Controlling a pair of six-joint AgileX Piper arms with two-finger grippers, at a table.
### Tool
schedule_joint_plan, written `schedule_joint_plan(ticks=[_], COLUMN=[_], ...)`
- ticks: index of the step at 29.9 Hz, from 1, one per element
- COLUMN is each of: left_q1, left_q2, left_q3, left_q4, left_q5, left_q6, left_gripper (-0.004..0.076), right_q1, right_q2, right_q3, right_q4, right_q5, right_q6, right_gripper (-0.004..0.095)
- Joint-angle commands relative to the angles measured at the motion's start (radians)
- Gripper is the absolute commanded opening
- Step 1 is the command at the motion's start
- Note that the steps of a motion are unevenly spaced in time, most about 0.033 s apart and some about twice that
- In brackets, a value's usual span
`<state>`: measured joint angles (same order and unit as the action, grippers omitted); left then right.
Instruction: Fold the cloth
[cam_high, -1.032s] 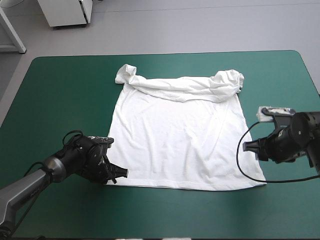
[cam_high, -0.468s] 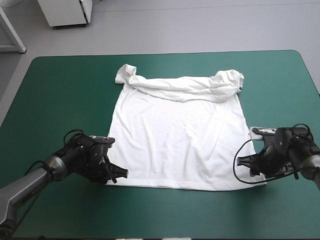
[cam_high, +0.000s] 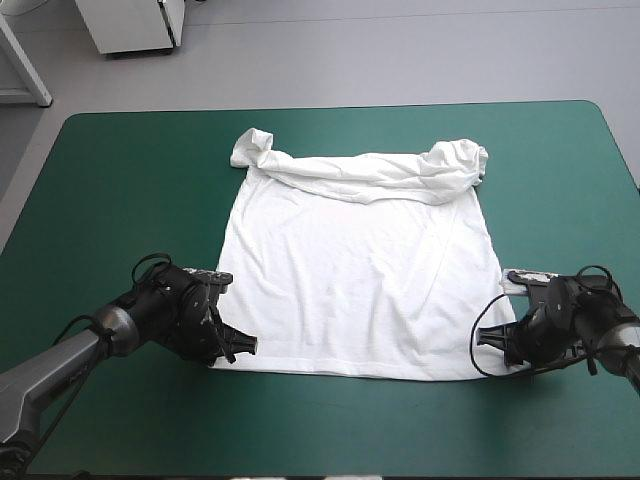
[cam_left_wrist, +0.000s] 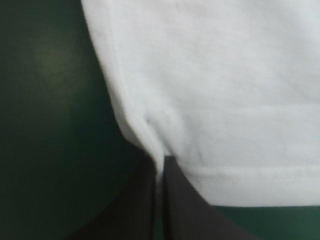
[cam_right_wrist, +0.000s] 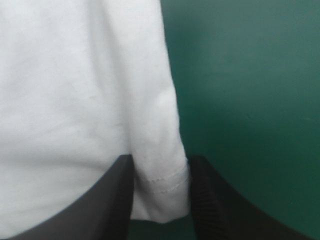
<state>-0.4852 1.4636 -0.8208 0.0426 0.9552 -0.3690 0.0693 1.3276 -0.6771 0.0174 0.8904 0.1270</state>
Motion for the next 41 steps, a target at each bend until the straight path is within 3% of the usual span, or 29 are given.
schedule_joint_plan(ticks=[1,2,10,17,26,32,41], left_q1=[0.000,0.000,0.000,0.000,0.000,0.000,0.000], left_q2=[0.020,0.020,0.016,-0.017,-0.083,-0.092,-0.092], left_q3=[-0.015,-0.019,-0.058,-0.211,-0.549,-0.835,-1.292], left_q4=[0.027,0.027,0.030,0.047,0.081,0.088,0.078], left_q5=[-0.127,-0.127,-0.110,-0.022,0.122,0.201,0.181], left_q6=[0.005,0.005,0.007,0.043,0.140,0.210,0.316], left_gripper=[-0.0020,-0.0020,-0.0020,-0.0020,-0.0020,-0.0020,-0.0022], right_q1=[-0.003,-0.003,-0.003,-0.001,-0.001,-0.001,-0.001], right_q2=[0.028,0.028,0.013,-0.116,-0.184,-0.182,-0.180], right_q3=[0.060,0.058,-0.009,-0.247,-0.629,-0.904,-1.266], right_q4=[0.008,0.008,0.017,0.048,0.041,0.106,0.124], right_q5=[-0.002,-0.005,0.052,0.176,0.315,0.332,0.303], right_q6=[0.014,0.014,0.014,-0.036,-0.072,-0.098,-0.174], right_gripper=[0.0064,-0.0018,-0.0017,-0.0017,-0.0017,-0.0017,-0.0016])
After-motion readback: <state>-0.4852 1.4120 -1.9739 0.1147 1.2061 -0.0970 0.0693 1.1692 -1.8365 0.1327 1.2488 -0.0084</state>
